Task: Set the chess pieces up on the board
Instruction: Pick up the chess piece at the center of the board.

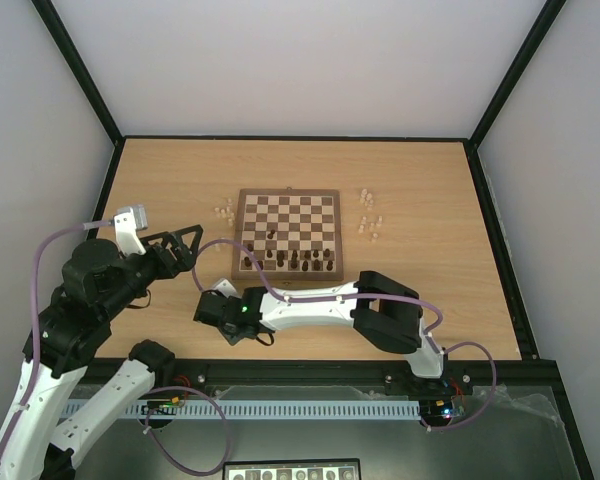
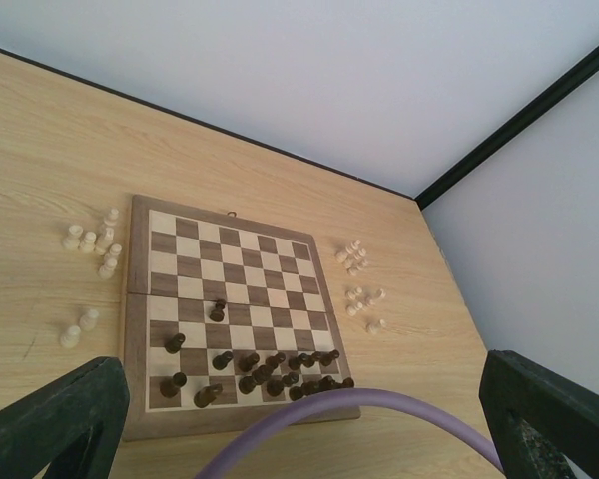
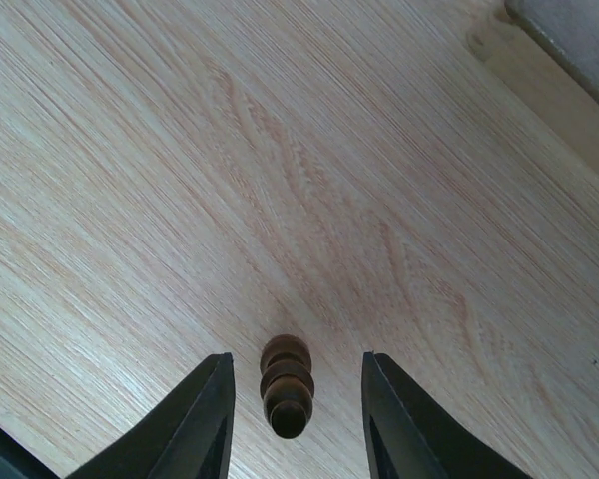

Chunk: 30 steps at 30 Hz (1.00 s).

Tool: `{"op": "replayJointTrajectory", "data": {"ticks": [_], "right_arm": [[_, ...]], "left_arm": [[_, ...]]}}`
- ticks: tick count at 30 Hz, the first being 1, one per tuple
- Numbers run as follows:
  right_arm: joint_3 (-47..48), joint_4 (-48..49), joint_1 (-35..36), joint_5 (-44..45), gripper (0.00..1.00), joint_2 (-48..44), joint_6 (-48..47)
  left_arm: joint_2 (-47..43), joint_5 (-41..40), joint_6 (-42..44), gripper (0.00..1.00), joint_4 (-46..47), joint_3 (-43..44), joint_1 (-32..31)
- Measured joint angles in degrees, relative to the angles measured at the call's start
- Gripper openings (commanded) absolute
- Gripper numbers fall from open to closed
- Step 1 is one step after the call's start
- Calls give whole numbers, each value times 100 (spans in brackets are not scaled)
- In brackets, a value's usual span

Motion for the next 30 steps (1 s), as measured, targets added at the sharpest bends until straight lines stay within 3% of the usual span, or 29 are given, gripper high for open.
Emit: {"op": "replayJointTrajectory", "data": {"ticks": [12, 24, 30], "right_arm": [[39, -50, 0, 39, 26, 37, 35], [39, -31, 0, -44, 9, 50, 33], [-20, 37, 0, -37, 8, 22, 39]], "left_arm": [[0, -17, -2, 99, 0, 0, 0], [-22, -17, -9, 99, 7, 0, 0], [-20, -22, -7, 99, 35, 0, 0]]}}
